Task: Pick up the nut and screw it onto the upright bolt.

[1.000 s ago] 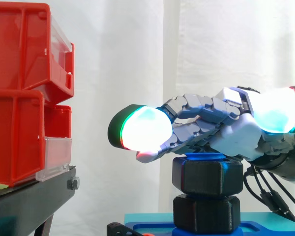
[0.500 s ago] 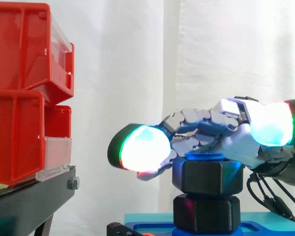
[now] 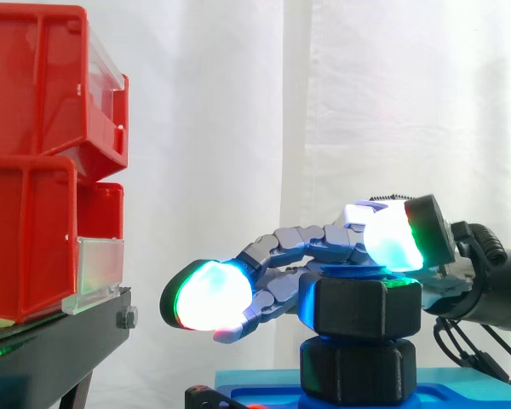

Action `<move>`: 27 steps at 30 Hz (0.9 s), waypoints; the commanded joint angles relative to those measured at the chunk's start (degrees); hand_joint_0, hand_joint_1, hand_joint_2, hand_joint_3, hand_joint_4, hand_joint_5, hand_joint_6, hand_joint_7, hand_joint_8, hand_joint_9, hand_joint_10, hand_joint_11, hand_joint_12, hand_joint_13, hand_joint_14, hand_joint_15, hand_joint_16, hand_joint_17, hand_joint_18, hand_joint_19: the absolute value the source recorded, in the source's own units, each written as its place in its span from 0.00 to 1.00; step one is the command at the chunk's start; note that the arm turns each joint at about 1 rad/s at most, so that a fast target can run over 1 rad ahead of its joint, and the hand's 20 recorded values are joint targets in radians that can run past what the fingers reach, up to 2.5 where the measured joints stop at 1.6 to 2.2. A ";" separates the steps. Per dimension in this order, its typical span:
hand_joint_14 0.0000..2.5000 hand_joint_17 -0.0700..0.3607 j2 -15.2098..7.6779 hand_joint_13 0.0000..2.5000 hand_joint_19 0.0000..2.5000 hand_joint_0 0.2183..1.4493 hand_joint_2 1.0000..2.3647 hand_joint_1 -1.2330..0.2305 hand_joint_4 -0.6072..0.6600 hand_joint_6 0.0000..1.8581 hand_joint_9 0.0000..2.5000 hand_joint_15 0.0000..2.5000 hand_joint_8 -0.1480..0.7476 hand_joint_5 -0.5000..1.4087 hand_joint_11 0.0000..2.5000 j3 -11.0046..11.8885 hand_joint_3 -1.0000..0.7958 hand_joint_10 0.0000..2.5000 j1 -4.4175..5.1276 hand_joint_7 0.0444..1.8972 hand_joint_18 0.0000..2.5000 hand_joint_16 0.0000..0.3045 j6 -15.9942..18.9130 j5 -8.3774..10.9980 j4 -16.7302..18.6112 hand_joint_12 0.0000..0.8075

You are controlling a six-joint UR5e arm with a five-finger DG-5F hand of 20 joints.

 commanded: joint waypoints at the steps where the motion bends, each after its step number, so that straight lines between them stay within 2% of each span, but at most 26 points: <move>1: 0.00 0.35 0.01 0.02 0.00 0.17 0.00 0.77 0.61 0.27 0.06 0.00 0.40 0.16 0.00 0.00 0.28 0.00 -0.11 0.34 0.00 0.11 -0.03 -0.96 0.56 0.36; 5: 0.00 0.36 0.01 0.02 0.00 0.14 0.00 0.81 0.61 0.27 0.06 0.00 0.41 0.16 0.00 0.00 0.28 0.00 -0.11 0.34 0.00 0.13 0.06 -1.66 0.56 0.38; 9: 0.00 0.38 0.01 0.02 0.00 0.12 0.00 0.80 0.62 0.27 0.06 0.00 0.42 0.16 0.00 0.00 0.28 0.00 -0.11 0.34 0.00 0.13 0.06 -2.37 1.35 0.40; 13: 0.00 0.38 0.10 0.02 0.00 0.11 0.00 0.76 0.63 0.27 0.06 0.00 0.43 0.16 0.00 0.09 0.28 0.00 -0.02 0.36 0.00 0.14 0.14 -3.95 3.29 0.41; 18: 0.00 0.39 0.10 0.02 0.00 0.11 0.00 0.78 0.64 0.27 0.06 0.00 0.43 0.17 0.00 0.62 0.28 0.00 0.24 0.37 0.00 0.14 0.41 -6.06 4.17 0.41; 27: 0.00 0.37 0.01 0.02 0.00 0.13 0.00 0.82 0.64 0.27 0.07 0.00 0.43 0.17 0.00 0.79 0.28 0.00 0.51 0.40 0.00 0.13 0.67 -6.59 3.02 0.39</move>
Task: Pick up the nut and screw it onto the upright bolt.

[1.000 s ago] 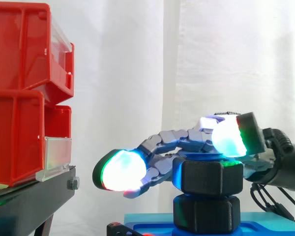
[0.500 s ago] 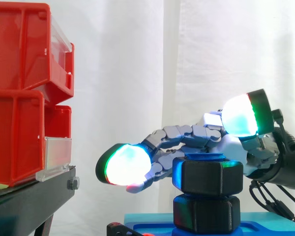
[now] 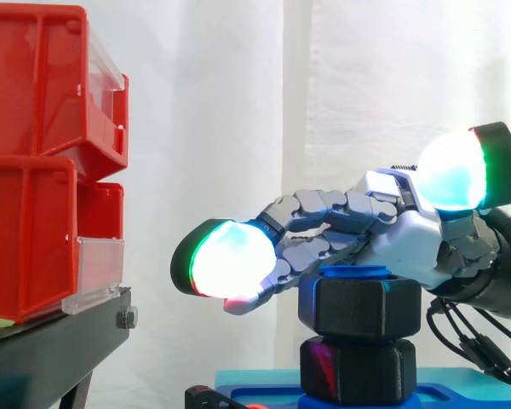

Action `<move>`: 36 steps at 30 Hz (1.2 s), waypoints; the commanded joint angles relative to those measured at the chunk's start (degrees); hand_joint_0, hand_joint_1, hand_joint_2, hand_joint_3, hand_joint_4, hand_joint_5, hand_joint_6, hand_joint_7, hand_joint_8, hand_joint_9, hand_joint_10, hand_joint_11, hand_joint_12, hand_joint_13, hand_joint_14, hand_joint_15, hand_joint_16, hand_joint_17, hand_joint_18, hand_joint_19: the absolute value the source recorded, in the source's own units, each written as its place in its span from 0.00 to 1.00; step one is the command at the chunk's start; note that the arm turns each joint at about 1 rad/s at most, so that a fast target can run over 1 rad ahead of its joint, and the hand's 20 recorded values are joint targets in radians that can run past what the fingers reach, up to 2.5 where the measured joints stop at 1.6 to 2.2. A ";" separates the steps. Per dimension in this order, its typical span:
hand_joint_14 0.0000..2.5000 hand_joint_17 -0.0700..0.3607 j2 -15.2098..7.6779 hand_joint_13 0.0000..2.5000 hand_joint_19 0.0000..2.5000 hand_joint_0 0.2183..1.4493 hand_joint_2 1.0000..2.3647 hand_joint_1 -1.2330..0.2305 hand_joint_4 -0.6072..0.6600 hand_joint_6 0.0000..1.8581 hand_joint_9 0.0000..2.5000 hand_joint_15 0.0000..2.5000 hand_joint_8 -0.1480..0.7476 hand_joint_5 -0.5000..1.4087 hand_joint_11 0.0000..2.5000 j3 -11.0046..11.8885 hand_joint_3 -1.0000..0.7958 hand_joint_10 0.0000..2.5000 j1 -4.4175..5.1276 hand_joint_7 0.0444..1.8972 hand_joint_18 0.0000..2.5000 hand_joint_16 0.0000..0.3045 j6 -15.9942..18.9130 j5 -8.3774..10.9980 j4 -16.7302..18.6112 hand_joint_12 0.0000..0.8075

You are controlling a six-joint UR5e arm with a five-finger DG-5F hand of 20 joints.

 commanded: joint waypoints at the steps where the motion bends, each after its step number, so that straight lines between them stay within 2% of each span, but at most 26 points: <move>1: 0.00 0.37 -0.04 0.03 0.00 0.14 0.00 0.81 0.64 0.27 0.08 0.00 0.43 0.18 0.00 -0.04 0.28 0.00 0.12 0.41 0.00 0.13 0.03 -0.08 -0.63 0.39; 7: 0.00 0.36 -0.04 0.03 0.00 0.14 0.00 0.83 0.64 0.27 0.08 0.00 0.43 0.17 0.00 -0.04 0.28 0.00 0.03 0.43 0.00 0.12 0.03 -0.26 -1.25 0.38; 10: 0.00 0.36 -0.04 0.03 0.00 0.14 0.00 0.83 0.64 0.27 0.08 0.00 0.43 0.17 0.00 -0.04 0.28 0.00 -0.15 0.44 0.00 0.12 0.03 -1.05 -1.42 0.38; 17: 0.00 0.35 -0.04 0.04 0.00 0.15 0.00 0.82 0.67 0.27 0.09 0.00 0.44 0.18 0.00 -0.04 0.28 0.00 -0.59 0.53 0.00 0.12 0.03 -3.07 -1.95 0.37; 28: 0.00 0.31 -0.04 0.10 0.00 0.17 0.00 0.78 0.68 0.27 0.16 0.00 0.47 0.22 0.00 -0.04 0.28 0.00 -1.29 0.68 0.00 0.10 -0.06 -4.04 -1.60 0.35; 31: 0.00 0.31 -0.04 0.11 0.00 0.18 0.00 0.76 0.69 0.27 0.19 0.00 0.47 0.24 0.00 -0.04 0.28 0.00 -1.46 0.69 0.00 0.09 -0.06 -4.21 -1.60 0.34; 33: 0.00 0.30 -0.04 0.12 0.00 0.18 0.00 0.76 0.69 0.29 0.21 0.00 0.48 0.25 0.00 -0.04 0.28 0.00 -1.90 0.66 0.00 0.09 -0.06 -4.83 -1.42 0.33; 36: 0.00 0.29 -0.04 0.15 0.00 0.19 0.00 0.75 0.68 0.30 0.25 0.00 0.47 0.26 0.00 -0.04 0.28 0.00 -2.08 0.64 0.00 0.08 -0.06 -5.00 -1.33 0.32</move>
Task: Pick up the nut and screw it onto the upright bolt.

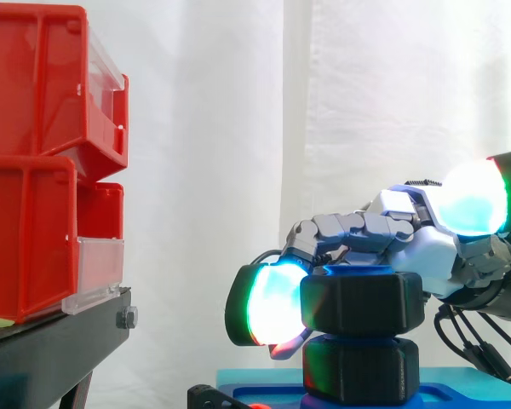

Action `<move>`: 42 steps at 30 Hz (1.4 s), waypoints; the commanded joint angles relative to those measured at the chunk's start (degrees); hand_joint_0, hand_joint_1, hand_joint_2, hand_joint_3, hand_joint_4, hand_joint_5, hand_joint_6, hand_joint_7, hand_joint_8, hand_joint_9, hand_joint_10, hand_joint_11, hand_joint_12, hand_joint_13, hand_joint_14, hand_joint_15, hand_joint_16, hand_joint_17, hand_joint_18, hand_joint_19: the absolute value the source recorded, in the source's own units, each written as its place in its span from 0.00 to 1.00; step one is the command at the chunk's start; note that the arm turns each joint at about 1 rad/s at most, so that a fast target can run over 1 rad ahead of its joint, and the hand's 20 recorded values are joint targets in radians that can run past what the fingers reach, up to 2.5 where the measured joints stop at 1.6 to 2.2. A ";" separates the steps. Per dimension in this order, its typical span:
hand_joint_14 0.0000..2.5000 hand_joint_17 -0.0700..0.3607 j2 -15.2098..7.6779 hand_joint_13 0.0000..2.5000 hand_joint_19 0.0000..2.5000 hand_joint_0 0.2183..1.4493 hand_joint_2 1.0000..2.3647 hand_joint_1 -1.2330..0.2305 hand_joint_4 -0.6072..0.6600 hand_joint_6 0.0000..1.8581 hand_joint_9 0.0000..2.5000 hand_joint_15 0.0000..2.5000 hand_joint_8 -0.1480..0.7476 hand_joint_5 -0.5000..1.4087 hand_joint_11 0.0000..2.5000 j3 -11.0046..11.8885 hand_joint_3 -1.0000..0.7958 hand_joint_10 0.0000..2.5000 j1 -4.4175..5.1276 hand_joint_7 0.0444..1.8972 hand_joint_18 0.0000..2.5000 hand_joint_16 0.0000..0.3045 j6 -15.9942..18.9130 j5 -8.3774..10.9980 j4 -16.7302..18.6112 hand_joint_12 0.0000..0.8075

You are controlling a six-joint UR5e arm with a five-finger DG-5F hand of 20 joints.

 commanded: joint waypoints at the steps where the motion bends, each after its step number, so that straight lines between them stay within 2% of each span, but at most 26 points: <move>1: 0.00 0.28 0.00 0.16 0.00 0.19 0.00 0.75 0.66 0.30 0.27 0.00 0.47 0.26 0.00 0.00 0.28 0.00 -0.34 0.64 0.01 0.08 0.00 -0.36 0.11 0.32; 9: 0.00 0.25 0.00 0.24 0.00 0.20 0.00 0.73 0.62 0.31 0.38 0.00 0.46 0.28 0.00 0.00 0.28 0.00 -0.87 0.63 0.09 0.06 0.00 -1.24 0.99 0.29; 18: 0.00 0.25 0.00 0.25 0.00 0.20 0.00 0.73 0.63 0.30 0.39 0.00 0.46 0.28 0.00 0.09 0.28 0.00 -1.48 0.66 0.10 0.06 0.08 -2.64 0.90 0.28; 22: 0.00 0.23 0.00 0.30 0.00 0.21 0.00 0.72 0.63 0.29 0.48 0.00 0.43 0.29 0.00 0.35 0.28 0.00 -1.83 0.68 0.15 0.05 0.08 -2.99 1.08 0.25; 25: 0.00 0.23 0.09 0.32 0.00 0.21 0.00 0.71 0.61 0.29 0.52 0.00 0.40 0.30 0.00 1.85 0.28 0.00 -2.10 0.70 0.18 0.04 0.08 -4.40 0.46 0.23; 28: 0.00 0.22 0.09 0.35 0.00 0.21 0.00 0.71 0.60 0.29 0.56 0.00 0.37 0.30 0.00 3.87 0.28 0.00 -2.45 0.69 0.21 0.04 0.08 -6.16 -2.00 0.22; 35: 0.00 0.21 0.09 0.40 0.00 0.22 0.00 0.70 0.58 0.29 0.62 0.00 0.33 0.31 0.00 7.91 0.28 0.00 -2.98 0.71 0.28 0.03 0.00 -6.60 -7.80 0.19; 37: 0.00 0.21 0.09 0.40 0.00 0.22 0.00 0.70 0.58 0.29 0.62 0.00 0.34 0.31 0.00 8.88 0.28 0.00 -3.06 0.71 0.28 0.03 -0.09 -6.95 -8.50 0.19; 42: 0.00 0.23 0.09 0.38 0.00 0.21 0.00 0.71 0.61 0.27 0.58 0.00 0.45 0.29 0.01 10.81 0.28 0.00 -3.06 0.72 0.24 0.04 0.00 -7.39 -9.29 0.24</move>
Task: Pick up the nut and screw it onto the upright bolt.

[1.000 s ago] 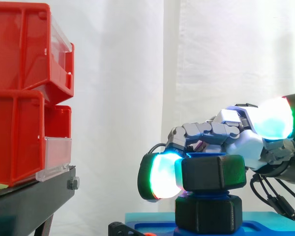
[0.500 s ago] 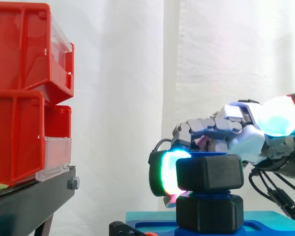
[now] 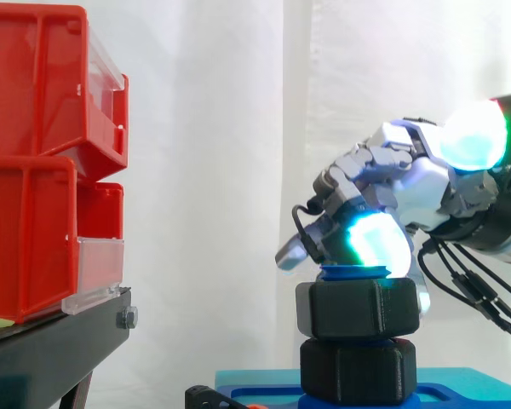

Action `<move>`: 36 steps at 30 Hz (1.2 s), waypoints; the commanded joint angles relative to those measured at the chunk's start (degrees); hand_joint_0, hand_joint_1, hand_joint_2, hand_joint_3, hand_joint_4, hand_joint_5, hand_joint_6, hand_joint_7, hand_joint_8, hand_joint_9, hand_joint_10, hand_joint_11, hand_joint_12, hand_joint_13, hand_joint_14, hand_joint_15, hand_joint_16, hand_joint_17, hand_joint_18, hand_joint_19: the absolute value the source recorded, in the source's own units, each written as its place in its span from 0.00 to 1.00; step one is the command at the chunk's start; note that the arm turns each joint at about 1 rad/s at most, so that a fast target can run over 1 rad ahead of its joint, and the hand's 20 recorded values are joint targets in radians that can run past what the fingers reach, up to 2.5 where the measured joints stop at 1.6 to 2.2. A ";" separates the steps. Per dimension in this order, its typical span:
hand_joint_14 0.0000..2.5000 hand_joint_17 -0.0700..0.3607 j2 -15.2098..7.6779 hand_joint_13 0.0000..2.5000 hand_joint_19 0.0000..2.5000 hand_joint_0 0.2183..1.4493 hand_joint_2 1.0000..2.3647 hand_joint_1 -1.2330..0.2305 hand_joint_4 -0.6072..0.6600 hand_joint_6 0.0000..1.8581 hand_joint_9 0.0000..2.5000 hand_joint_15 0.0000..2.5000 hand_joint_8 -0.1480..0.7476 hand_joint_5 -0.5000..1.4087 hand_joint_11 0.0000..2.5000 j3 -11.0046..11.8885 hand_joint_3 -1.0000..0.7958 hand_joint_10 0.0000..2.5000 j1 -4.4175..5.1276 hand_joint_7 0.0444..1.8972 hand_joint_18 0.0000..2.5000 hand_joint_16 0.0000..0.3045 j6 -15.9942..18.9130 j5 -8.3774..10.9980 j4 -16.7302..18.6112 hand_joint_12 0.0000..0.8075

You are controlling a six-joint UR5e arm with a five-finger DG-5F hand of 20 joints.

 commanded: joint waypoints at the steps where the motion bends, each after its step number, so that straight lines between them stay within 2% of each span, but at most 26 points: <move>1: 0.00 0.23 0.00 0.38 0.00 0.21 0.00 0.71 0.62 0.27 0.58 0.00 0.46 0.29 0.02 1.06 0.28 0.00 -0.02 0.70 0.24 0.04 0.05 -0.20 -0.44 0.24; 7: 0.00 0.25 0.00 0.34 0.00 0.20 0.00 0.71 0.70 0.27 0.54 0.00 0.47 0.25 0.02 2.47 0.28 0.00 0.24 0.53 0.21 0.06 0.14 -0.29 0.09 0.28; 12: 0.00 0.27 -0.09 0.31 0.00 0.20 0.00 0.71 0.69 0.27 0.48 0.00 0.46 0.22 0.00 3.08 0.28 0.00 0.59 0.44 0.19 0.07 1.02 -0.64 2.90 0.30; 15: 0.00 0.29 -0.09 0.28 0.00 0.19 0.00 0.70 0.67 0.27 0.41 0.00 0.44 0.20 0.00 1.59 0.28 0.00 1.03 0.38 0.16 0.08 2.78 -0.55 8.18 0.32; 17: 0.00 0.30 -0.09 0.26 0.00 0.19 0.00 0.70 0.65 0.27 0.38 0.00 0.44 0.20 0.00 0.80 0.28 0.00 1.30 0.36 0.14 0.09 3.66 -0.55 10.11 0.33; 18: 0.00 0.31 -0.09 0.23 0.00 0.19 0.00 0.70 0.64 0.27 0.35 0.00 0.43 0.19 0.00 -0.35 0.28 0.00 1.74 0.34 0.12 0.09 4.89 -0.29 12.57 0.34; 20: 0.00 0.32 -0.09 0.18 0.00 0.18 0.00 0.70 0.63 0.27 0.30 0.00 0.43 0.18 0.00 -1.75 0.28 0.00 2.26 0.32 0.07 0.10 6.29 0.42 14.86 0.36; 22: 0.00 0.32 -0.09 0.13 0.00 0.18 0.00 0.70 0.61 0.27 0.23 0.00 0.41 0.17 0.00 -3.51 0.28 0.00 2.88 0.30 0.00 0.10 7.26 1.74 16.44 0.36; 24: 0.00 0.34 -0.09 0.09 0.00 0.17 0.00 0.71 0.60 0.27 0.19 0.00 0.41 0.17 0.00 -4.48 0.28 0.00 3.14 0.29 0.00 0.11 7.44 2.79 17.14 0.37; 25: 0.00 0.34 -0.09 0.08 0.00 0.17 0.00 0.71 0.59 0.27 0.17 0.00 0.41 0.17 0.00 -5.44 0.28 0.00 3.49 0.28 0.00 0.11 7.53 4.20 18.20 0.38; 26: 0.00 0.34 -0.09 0.06 0.00 0.17 0.00 0.71 0.58 0.27 0.15 0.00 0.39 0.16 0.00 -5.97 0.28 0.00 3.67 0.28 0.00 0.11 7.53 4.72 18.81 0.38; 31: 0.00 0.36 -0.79 0.00 0.00 0.16 0.00 0.73 0.57 0.27 0.09 0.00 0.38 0.15 0.00 -6.59 0.28 0.00 4.02 0.27 0.00 0.12 7.53 5.51 19.87 0.38; 36: 0.00 0.36 -2.64 0.00 0.00 0.16 0.00 0.73 0.57 0.27 0.06 0.00 0.36 0.15 0.00 -4.83 0.28 0.00 3.58 0.27 0.00 0.13 7.79 5.78 19.52 0.38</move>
